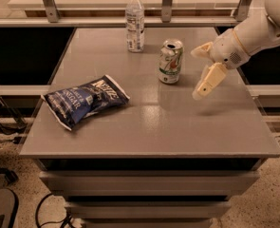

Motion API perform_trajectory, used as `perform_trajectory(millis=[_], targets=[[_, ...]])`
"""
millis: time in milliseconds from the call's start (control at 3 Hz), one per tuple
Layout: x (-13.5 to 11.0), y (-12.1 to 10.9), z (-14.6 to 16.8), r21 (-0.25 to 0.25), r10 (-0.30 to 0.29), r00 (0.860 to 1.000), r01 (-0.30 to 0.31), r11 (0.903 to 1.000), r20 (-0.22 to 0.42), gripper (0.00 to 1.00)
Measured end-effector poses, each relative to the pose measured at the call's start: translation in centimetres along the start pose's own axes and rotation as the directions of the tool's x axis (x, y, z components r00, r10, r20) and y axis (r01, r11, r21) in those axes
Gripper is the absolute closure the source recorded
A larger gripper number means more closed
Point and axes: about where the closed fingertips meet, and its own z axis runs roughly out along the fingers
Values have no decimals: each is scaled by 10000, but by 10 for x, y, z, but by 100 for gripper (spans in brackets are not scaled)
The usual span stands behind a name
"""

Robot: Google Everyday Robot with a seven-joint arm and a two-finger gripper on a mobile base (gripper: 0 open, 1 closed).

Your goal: Knock 7up can over

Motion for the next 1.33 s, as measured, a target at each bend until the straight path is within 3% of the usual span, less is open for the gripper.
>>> perform_trajectory(millis=[667,1333], targets=[[0,4,13,125,915,9895,-934,9955,1115,0],[-2,-3,16,377,1326,9649,-1448,9887,2268,0]])
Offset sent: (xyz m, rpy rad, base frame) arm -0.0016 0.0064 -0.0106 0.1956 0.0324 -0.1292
